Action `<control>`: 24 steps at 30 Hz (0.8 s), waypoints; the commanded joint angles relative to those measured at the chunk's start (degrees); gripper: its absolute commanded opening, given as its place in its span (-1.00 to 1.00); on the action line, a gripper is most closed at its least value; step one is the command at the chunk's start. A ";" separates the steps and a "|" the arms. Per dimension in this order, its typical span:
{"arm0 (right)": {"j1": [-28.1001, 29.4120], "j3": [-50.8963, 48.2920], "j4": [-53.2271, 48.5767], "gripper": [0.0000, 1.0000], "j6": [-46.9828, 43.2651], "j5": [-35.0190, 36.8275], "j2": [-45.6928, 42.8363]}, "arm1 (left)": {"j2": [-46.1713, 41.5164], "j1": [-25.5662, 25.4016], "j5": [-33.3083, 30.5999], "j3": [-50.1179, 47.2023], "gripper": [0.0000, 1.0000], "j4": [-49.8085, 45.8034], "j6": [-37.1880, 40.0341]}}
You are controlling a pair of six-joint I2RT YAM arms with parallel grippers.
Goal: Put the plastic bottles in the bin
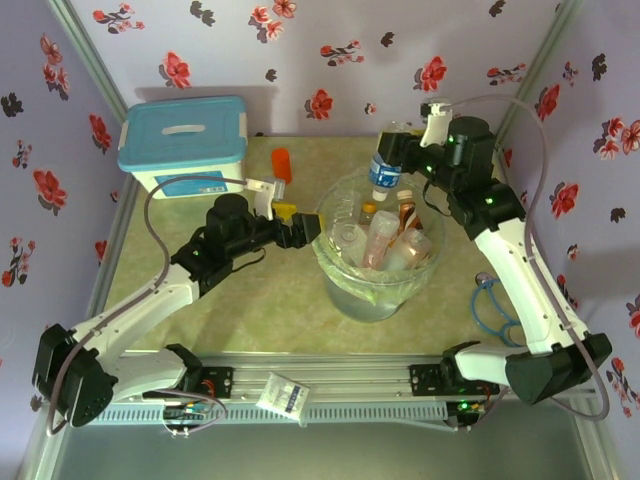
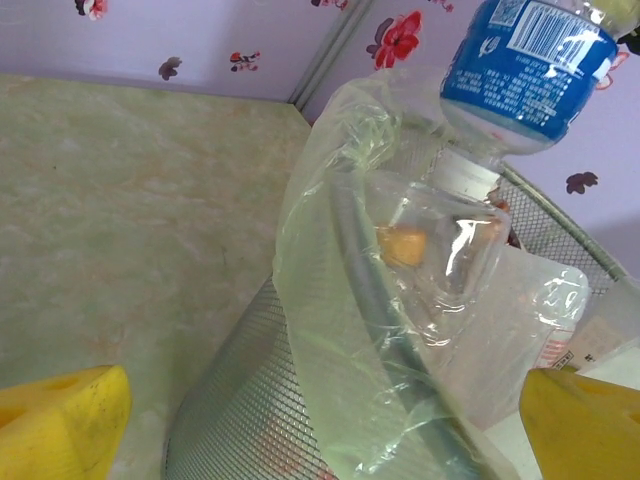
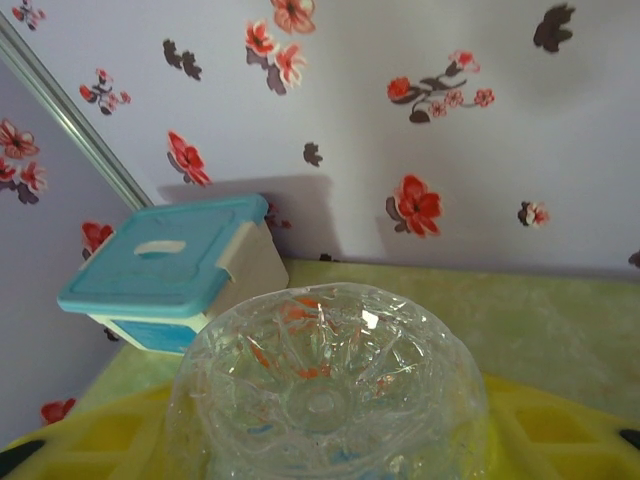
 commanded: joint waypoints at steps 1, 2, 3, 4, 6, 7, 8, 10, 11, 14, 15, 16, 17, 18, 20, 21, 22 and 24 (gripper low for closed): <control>-0.21 -0.30 -2.42 -0.13 -2.69 -2.73 -0.67 | 0.83 -0.43 0.44 1.71 0.98 3.02 -0.99; -0.25 -0.21 -4.05 -0.13 -3.99 -3.48 -0.32 | 1.09 -0.47 0.40 1.66 0.98 3.12 -0.99; -0.25 0.10 -6.11 -0.13 -5.48 -4.37 0.05 | 1.51 -0.45 0.42 1.53 0.98 3.21 -1.01; -0.19 0.32 -7.81 -0.13 -6.91 -5.26 0.52 | 1.79 -0.42 0.38 1.53 0.98 3.30 -1.03; -0.01 0.59 -11.04 -0.14 -10.42 -6.98 1.06 | 2.28 -0.40 0.40 1.56 0.99 3.79 -1.17; 0.09 0.74 -12.29 -0.15 -11.76 -7.24 1.32 | 2.38 -0.42 0.36 1.46 0.98 4.07 -1.32; 0.35 1.12 -13.95 -0.15 -13.55 -7.26 1.51 | 2.47 -0.42 0.35 1.39 0.98 4.26 -1.31; 0.84 2.22 -17.11 -0.15 -16.55 -6.91 1.69 | 2.50 -0.42 0.32 1.44 0.99 4.10 -1.32; 1.08 2.79 -18.61 -0.15 -17.85 -6.39 1.94 | 2.63 -0.38 0.33 1.53 0.98 4.07 -1.24; 1.44 4.45 -22.59 -0.15 -20.32 -5.33 3.03 | 2.98 -0.42 0.31 1.83 0.98 3.65 -1.18; 1.62 4.81 -23.79 -0.15 -20.98 -5.27 3.58 | 3.15 -0.44 0.29 1.94 0.98 3.65 -1.27; 1.83 5.09 -24.87 -0.16 -21.49 -5.18 4.14 | 3.29 -0.42 0.30 2.09 0.98 3.65 -1.20; 2.17 5.31 -25.89 -0.16 -22.08 -5.24 4.76 | 3.58 -0.50 0.29 2.14 0.98 3.65 -1.33; 2.73 5.36 -26.82 -0.16 -22.77 -5.07 5.37 | 3.72 -0.41 0.27 2.29 0.98 3.65 -1.29; 3.75 5.50 -28.55 -0.15 -23.38 -4.31 6.64 | 3.97 -0.48 0.26 2.57 0.98 3.65 -1.45; 4.23 5.61 -29.53 -0.15 -23.57 -3.95 7.43 | 4.16 -0.42 0.31 2.66 0.98 3.65 -1.45; 4.47 5.72 -30.35 -0.15 -23.48 -3.70 8.03 | 4.17 -0.47 0.29 2.67 0.98 3.73 -1.50; 4.60 5.72 -31.48 -0.16 -22.81 -3.47 9.24 | 4.17 -0.42 0.31 2.67 0.98 3.74 -1.47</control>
